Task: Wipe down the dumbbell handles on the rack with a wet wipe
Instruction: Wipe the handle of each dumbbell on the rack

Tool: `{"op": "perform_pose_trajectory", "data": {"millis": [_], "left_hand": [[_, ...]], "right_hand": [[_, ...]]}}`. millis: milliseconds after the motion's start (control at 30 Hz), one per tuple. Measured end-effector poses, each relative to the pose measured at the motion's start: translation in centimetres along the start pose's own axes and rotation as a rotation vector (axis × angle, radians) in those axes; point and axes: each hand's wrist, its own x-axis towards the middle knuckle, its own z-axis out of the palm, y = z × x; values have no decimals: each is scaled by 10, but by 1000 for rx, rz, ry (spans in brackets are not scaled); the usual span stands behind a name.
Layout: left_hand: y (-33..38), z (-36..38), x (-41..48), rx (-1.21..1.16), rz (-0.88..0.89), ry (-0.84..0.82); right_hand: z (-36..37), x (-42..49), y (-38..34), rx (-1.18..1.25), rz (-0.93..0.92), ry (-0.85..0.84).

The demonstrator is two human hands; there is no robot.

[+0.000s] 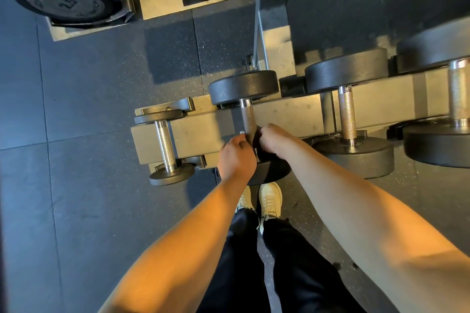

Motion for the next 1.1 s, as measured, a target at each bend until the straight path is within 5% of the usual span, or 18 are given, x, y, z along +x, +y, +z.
{"op": "perform_pose_trajectory", "data": {"millis": [233, 400, 667, 967, 1100], "left_hand": [[5, -5, 0, 49, -106, -43], [7, -5, 0, 24, -143, -39], [1, -6, -6, -133, -121, 19], [-3, -5, -3, -117, -52, 33], [-3, -5, -3, -104, -36, 27]], "right_hand": [[-4, -17, 14, -105, -162, -26], [-2, -21, 22, 7, -98, -23], [17, -22, 24, 139, 48, 216], [20, -8, 8, 60, -48, 143], [23, -8, 11, 11, -92, 233]]}}
